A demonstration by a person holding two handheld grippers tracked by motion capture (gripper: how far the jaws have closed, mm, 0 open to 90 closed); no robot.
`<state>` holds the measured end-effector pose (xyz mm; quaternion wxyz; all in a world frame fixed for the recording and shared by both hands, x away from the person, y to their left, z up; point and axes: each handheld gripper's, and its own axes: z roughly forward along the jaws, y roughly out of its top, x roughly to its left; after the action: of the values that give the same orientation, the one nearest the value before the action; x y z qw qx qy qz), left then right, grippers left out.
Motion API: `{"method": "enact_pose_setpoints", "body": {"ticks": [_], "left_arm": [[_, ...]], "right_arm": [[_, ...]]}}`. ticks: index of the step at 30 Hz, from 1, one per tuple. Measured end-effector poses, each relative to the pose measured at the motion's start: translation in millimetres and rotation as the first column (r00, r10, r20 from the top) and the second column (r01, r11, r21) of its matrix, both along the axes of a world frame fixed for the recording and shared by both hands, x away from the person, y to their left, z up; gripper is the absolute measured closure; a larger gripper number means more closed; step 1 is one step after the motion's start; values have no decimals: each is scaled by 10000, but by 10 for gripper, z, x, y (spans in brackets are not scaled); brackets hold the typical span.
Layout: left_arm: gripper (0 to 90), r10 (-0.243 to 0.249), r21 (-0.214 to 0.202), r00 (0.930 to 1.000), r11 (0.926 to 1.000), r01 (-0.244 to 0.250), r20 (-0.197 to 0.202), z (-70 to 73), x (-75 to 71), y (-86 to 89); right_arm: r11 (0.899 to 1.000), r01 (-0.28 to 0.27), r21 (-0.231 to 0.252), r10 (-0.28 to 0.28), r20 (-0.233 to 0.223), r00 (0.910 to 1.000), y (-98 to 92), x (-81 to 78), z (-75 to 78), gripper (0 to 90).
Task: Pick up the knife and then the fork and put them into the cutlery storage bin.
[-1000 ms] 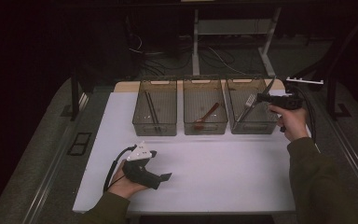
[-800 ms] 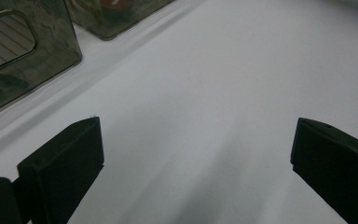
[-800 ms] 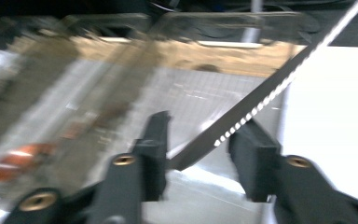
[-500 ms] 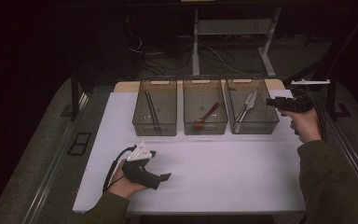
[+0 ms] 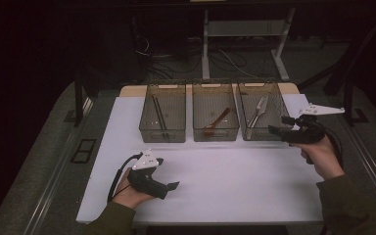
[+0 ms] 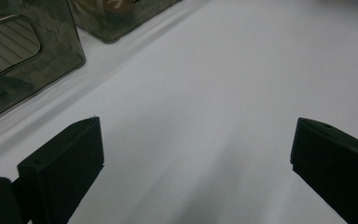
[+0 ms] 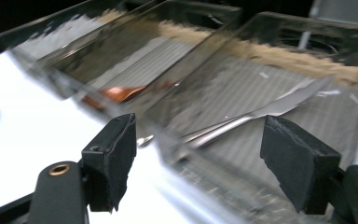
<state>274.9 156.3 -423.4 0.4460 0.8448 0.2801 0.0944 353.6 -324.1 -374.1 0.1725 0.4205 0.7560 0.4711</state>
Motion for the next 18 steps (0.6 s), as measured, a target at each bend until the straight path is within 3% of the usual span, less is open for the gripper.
{"method": "enact_pose_setpoints", "body": {"ticks": [3, 8, 13, 18], "left_arm": [[20, 1, -20, 10000, 10000, -1, 75, 5, 1, 10], [23, 24, -87, 9999, 10000, -23, 134, 10, -2, 44], [26, -32, -143, 9998, 9999, 34, 175, 17, -5, 58], [26, -80, -97, 9998, 9999, 81, 170, 15, -13, 39]], "right_arm": [[9988, -473, 146, 474, -33, 9989, 92, -161, -67, 212], [9954, -963, -19, 963, -141, 9953, 193, -407, -236, 192], [9955, -936, 110, 939, -253, 9953, 195, -601, -381, 184], [9931, -1113, -363, 1100, -366, 9933, 206, -752, -540, 152]]}}
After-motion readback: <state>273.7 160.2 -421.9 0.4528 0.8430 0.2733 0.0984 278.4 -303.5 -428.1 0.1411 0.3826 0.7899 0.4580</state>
